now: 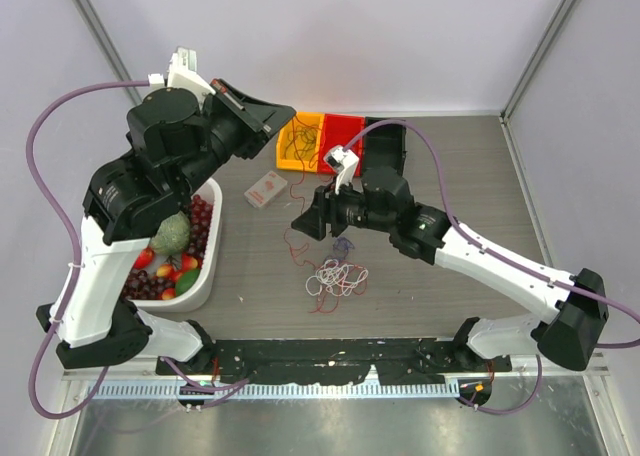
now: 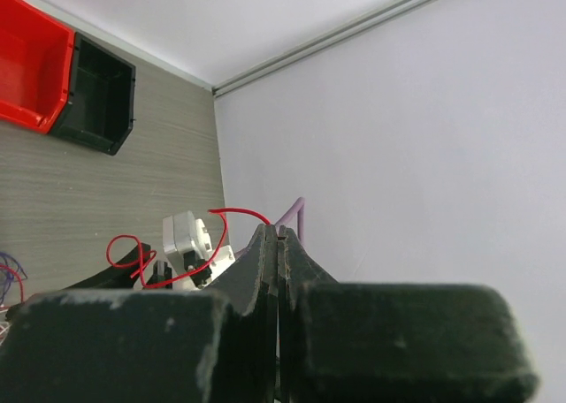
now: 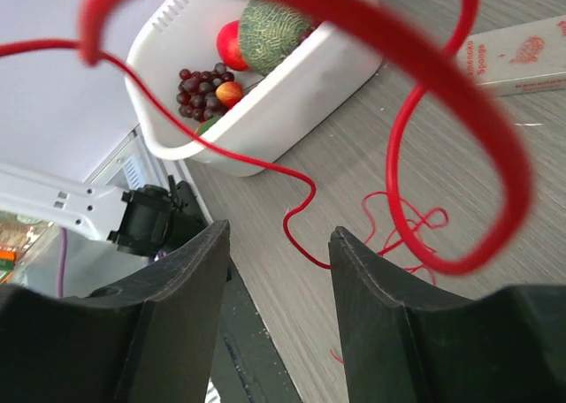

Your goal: Untangle the cables

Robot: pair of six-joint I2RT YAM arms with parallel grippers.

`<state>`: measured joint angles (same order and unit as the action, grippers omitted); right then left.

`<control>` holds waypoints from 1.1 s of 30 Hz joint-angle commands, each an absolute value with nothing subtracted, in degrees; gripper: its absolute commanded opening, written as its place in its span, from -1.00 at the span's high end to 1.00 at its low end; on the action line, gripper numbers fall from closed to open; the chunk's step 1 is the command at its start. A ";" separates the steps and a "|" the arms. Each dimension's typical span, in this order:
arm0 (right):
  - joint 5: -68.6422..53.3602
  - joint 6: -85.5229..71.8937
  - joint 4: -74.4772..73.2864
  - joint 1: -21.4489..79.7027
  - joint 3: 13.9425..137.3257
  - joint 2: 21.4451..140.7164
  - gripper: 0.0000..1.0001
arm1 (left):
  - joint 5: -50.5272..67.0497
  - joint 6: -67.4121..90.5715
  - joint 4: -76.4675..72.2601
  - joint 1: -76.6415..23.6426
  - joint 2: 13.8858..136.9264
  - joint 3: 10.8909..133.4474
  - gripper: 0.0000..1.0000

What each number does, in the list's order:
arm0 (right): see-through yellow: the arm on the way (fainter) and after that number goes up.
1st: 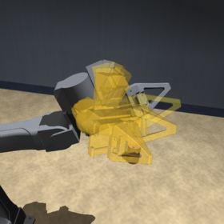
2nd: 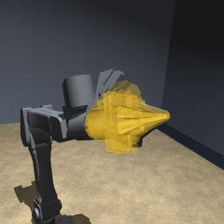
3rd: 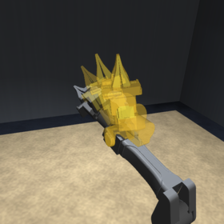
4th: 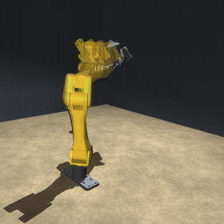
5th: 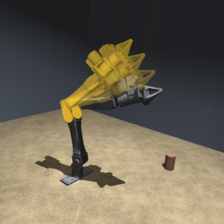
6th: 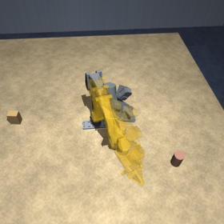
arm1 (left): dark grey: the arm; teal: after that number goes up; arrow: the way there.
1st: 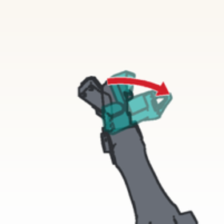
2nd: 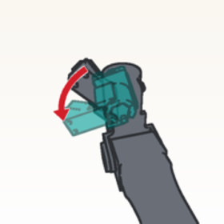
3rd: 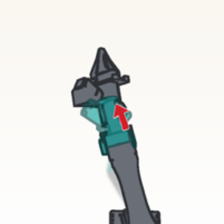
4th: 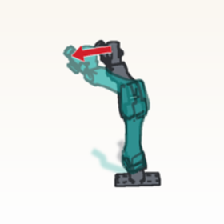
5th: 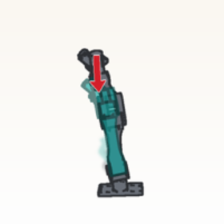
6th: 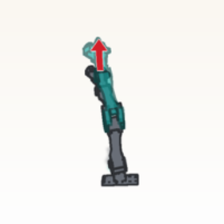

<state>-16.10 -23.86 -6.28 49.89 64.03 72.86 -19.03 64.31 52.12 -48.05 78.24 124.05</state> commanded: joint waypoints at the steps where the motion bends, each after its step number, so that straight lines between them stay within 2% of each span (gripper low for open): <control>1: -8.89 -22.41 -0.35 51.32 64.07 72.77 -0.08 | -17.67 65.30 50.62 -47.02 77.70 126.12 1.00; 6: -4.75 -20.83 2.37 51.42 63.98 73.12 -0.14 | -17.49 65.65 51.24 -46.58 77.43 125.95 1.00; 12: -6.76 -22.14 4.56 51.85 63.64 74.44 0.10 | -16.79 67.06 51.59 -45.53 77.96 126.12 1.00; 14: -7.03 -22.85 6.67 52.29 63.11 75.14 0.21 | -16.09 67.59 51.33 -45.44 78.48 126.73 1.00; 22: -9.75 -26.98 5.20 53.61 66.18 76.56 0.98 | -21.08 63.12 55.18 -44.04 77.70 127.70 1.00; 29: -18.10 -31.11 0.80 53.61 67.14 69.53 0.98 | -23.73 58.80 67.41 -38.76 79.01 124.12 1.00; 33: -15.39 -31.12 -4.38 53.53 73.11 67.50 0.99 | -23.99 57.57 68.03 -37.88 77.88 116.30 1.00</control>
